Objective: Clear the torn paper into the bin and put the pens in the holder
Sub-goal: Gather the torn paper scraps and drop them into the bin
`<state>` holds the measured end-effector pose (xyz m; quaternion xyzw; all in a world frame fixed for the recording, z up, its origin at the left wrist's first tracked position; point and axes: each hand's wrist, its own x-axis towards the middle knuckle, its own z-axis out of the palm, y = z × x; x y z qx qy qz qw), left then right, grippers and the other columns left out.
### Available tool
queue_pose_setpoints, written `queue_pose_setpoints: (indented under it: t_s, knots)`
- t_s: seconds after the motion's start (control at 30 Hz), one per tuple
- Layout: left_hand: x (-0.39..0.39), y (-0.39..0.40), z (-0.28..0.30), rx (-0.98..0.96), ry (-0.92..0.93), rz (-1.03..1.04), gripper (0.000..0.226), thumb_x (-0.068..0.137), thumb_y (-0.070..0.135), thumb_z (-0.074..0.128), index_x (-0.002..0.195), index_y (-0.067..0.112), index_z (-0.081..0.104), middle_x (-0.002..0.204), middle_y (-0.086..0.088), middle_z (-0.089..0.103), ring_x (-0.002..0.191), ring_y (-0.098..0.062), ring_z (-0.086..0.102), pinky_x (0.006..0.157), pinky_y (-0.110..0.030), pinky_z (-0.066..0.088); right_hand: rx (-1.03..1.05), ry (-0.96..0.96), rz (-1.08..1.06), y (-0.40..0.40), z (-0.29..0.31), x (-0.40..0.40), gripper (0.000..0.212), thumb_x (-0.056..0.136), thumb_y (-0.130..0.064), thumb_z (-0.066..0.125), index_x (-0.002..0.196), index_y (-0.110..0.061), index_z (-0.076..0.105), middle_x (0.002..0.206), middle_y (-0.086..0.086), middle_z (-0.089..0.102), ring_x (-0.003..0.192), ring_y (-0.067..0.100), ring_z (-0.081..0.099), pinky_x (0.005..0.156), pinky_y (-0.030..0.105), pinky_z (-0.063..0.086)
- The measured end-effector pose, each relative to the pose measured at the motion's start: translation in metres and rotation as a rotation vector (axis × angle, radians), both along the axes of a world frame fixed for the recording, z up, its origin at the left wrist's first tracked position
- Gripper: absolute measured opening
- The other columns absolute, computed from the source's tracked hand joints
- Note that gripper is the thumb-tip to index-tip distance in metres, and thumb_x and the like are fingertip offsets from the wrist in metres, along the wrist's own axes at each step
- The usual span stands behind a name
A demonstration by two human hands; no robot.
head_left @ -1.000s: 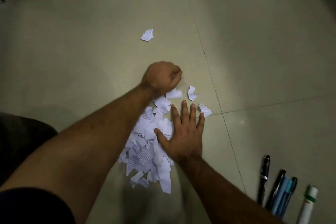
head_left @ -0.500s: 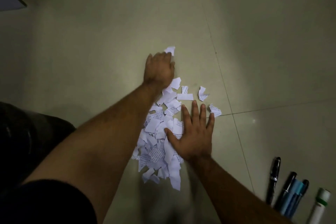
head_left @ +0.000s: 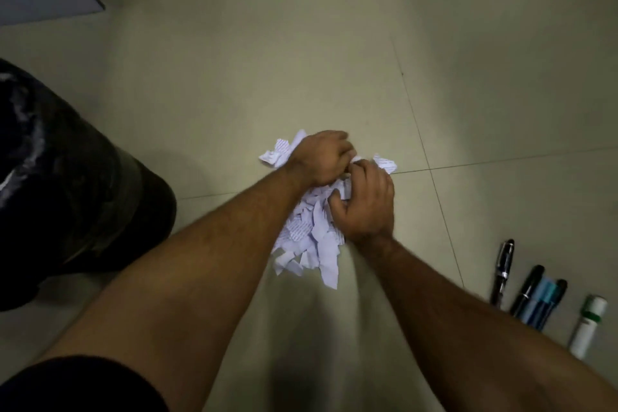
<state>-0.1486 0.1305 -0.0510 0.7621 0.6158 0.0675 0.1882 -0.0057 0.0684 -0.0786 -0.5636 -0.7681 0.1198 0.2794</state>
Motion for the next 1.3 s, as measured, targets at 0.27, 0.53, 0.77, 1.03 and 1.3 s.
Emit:
queue_pose_setpoints:
  t_s: [0.27, 0.53, 0.77, 1.03, 1.3]
  knots:
    - [-0.036, -0.071, 0.005, 0.154, 0.027, 0.367, 0.059, 0.085, 0.044, 0.042, 0.134, 0.015, 0.055, 0.141, -0.016, 0.052, 0.13, -0.034, 0.048, 0.111, -0.045, 0.035, -0.232, -0.215, -0.075, 0.006, 0.004, 0.005, 0.078, 0.083, -0.058, 0.031, 0.146, -0.012, 0.042, 0.151, 0.018, 0.04, 0.143, 0.039, 0.031, 0.118, 0.052, 0.017]
    - [-0.042, -0.125, 0.021, 0.021, 0.079, 0.385, 0.089, 0.067, 0.085, 0.038, 0.138, 0.032, 0.046, 0.138, -0.001, 0.053, 0.128, -0.026, 0.05, 0.101, -0.044, 0.046, -0.34, -0.061, 0.216, -0.031, 0.023, -0.005, 0.081, 0.081, -0.06, 0.033, 0.146, -0.013, 0.044, 0.148, 0.011, 0.047, 0.138, 0.03, 0.041, 0.113, 0.041, 0.033]
    - [-0.039, -0.144, 0.025, -0.493, 0.285, 0.218, 0.134, 0.05, 0.07, 0.08, 0.155, 0.032, 0.005, 0.157, -0.014, 0.016, 0.139, -0.042, 0.025, 0.108, -0.051, 0.039, -0.389, -0.384, 0.443, -0.043, 0.043, 0.002, 0.11, 0.056, -0.082, 0.049, 0.148, -0.023, 0.039, 0.149, 0.011, 0.044, 0.133, 0.033, 0.045, 0.101, 0.044, 0.045]
    - [-0.012, -0.165, 0.029, -0.222, 0.223, 0.26, 0.05, 0.082, 0.035, 0.07, 0.129, 0.025, 0.056, 0.121, -0.008, 0.056, 0.107, -0.032, 0.056, 0.083, -0.036, 0.047, -0.32, -0.429, 0.385, -0.067, 0.039, -0.01, 0.033, 0.088, -0.037, 0.054, 0.119, -0.028, 0.061, 0.118, 0.003, 0.057, 0.104, 0.03, 0.056, 0.072, 0.034, 0.047]
    - [-0.01, -0.177, 0.038, -0.108, -0.013, 0.647, 0.017, 0.085, 0.01, 0.059, 0.097, 0.01, 0.072, 0.103, -0.012, 0.069, 0.094, -0.029, 0.064, 0.074, -0.03, 0.044, -0.641, 0.129, 0.036, -0.065, 0.045, -0.004, 0.015, 0.081, -0.011, 0.061, 0.089, -0.018, 0.073, 0.091, 0.005, 0.074, 0.085, 0.027, 0.066, 0.067, 0.024, 0.039]
